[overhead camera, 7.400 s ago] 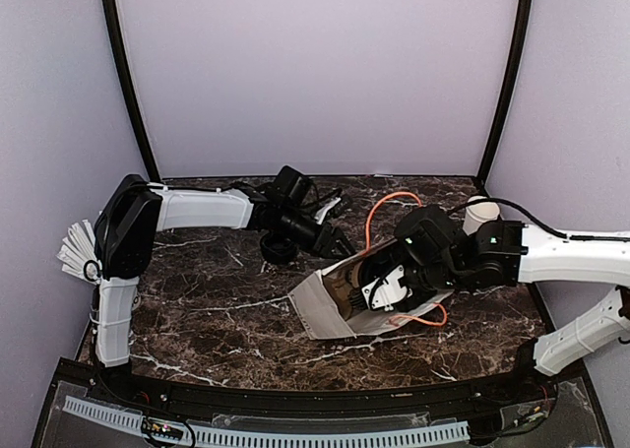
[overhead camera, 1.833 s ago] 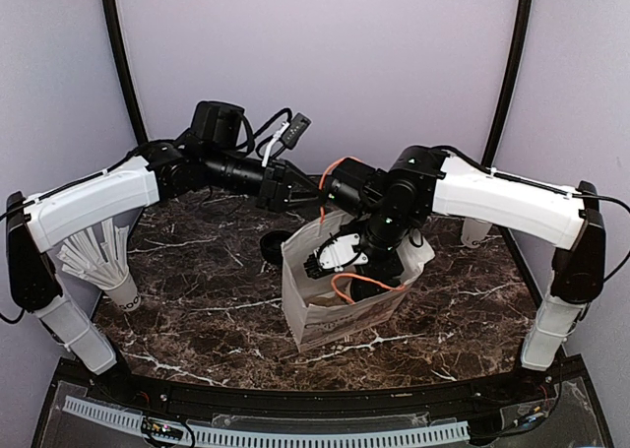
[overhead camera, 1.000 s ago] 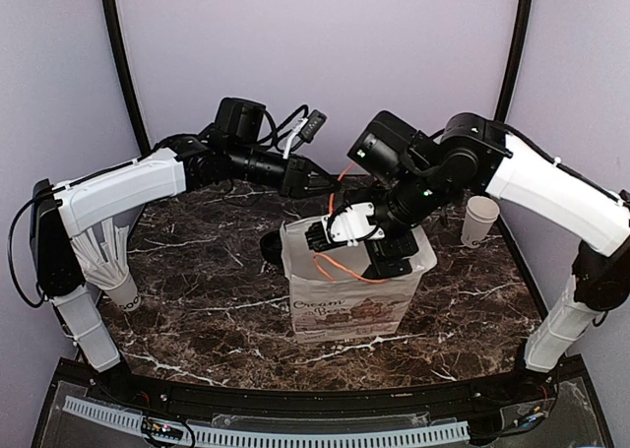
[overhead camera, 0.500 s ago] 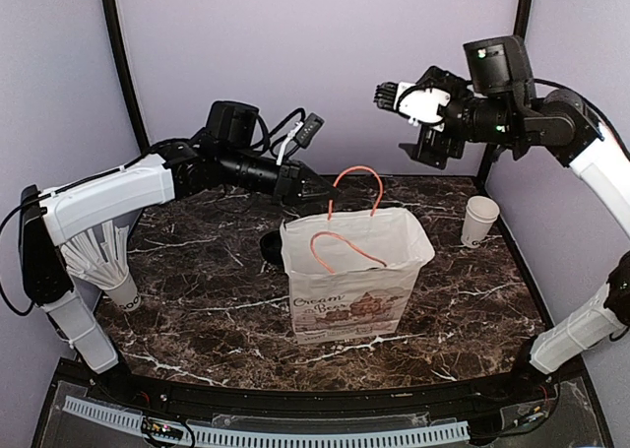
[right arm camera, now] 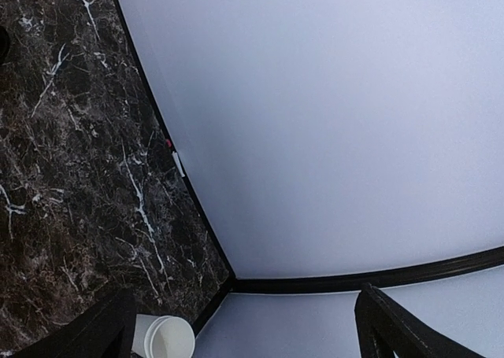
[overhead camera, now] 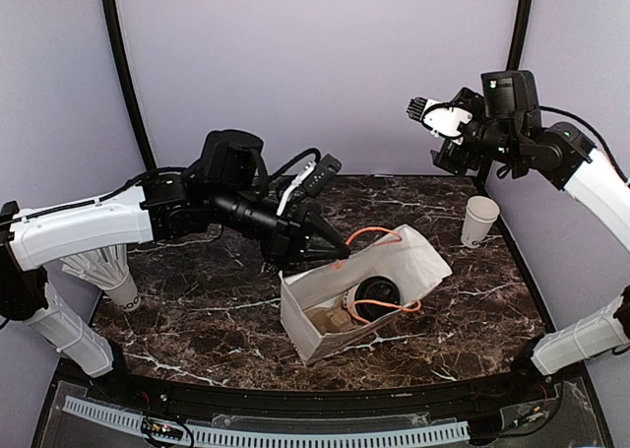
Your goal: Pack the takeout coffee
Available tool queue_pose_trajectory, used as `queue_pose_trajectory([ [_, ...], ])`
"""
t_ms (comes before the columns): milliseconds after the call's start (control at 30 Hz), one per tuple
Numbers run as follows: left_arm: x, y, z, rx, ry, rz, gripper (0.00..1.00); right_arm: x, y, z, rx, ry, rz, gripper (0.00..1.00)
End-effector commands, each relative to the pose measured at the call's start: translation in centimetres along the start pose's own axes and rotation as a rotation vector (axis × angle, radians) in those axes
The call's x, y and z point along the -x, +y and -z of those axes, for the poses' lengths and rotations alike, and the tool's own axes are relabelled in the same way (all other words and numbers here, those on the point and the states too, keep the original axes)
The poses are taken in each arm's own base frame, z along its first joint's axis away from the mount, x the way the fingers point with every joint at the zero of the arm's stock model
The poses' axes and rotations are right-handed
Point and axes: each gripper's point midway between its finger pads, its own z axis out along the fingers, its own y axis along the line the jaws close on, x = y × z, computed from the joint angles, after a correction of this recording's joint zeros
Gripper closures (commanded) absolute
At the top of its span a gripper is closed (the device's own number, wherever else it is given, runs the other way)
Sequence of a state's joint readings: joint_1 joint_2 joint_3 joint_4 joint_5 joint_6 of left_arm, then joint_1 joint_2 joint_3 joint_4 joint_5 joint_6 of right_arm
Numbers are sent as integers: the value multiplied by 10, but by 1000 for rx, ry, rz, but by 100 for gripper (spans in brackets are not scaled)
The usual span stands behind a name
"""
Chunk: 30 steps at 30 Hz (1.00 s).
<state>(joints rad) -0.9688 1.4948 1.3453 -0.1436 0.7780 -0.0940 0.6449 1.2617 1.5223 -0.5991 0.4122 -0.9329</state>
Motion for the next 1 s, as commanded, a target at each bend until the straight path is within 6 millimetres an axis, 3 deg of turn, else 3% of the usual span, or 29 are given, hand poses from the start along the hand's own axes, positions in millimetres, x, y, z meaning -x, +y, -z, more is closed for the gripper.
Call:
queue_pose_trajectory([
  [0,2,-27,-3,-54,-28,-36,100,-2,-8,8,-40,-28,-47,1],
  [200,3,-46,-20,-114,-38,-40,100,-8,8,7,-2,-21,-34,1],
  [433,19,-62,-40,-216,-88,-47,100,-23,27,12,26,-11,-24,2],
  [600,13,-61,-52,-244,-62,-30,100,-30,33,16,30,-8,-19,1],
  [967,17,-62,-52,-251,-64,-43,100,-33,46,23,65,-36,-34,1],
])
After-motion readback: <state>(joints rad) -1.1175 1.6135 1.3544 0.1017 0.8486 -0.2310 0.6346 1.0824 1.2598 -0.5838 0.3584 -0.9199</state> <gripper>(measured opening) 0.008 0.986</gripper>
